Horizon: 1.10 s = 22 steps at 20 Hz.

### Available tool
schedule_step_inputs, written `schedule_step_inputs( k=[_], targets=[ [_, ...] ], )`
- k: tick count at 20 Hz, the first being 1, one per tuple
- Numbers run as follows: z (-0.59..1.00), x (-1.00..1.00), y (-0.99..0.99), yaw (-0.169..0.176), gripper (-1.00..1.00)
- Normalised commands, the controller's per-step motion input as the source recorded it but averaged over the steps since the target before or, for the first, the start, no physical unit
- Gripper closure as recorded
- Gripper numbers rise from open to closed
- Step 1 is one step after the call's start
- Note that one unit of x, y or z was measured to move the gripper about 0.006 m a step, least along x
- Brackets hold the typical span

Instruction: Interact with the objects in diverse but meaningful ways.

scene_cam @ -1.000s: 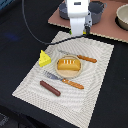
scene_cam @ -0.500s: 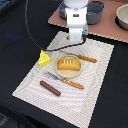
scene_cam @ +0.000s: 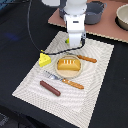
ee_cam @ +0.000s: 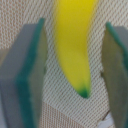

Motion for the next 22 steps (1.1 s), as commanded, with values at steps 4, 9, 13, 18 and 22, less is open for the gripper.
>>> schedule_step_inputs(
  k=[4,9,13,18,22],
  targets=[
    [0.39,0.1,0.13,0.026,-1.0],
    [1.0,0.28,-0.11,-0.013,-1.0],
    [1.0,0.42,-0.29,-0.032,-1.0],
    [0.76,0.47,-0.44,-0.048,-1.0],
    [0.5,0.5,-0.54,-0.069,-1.0]
  ],
)
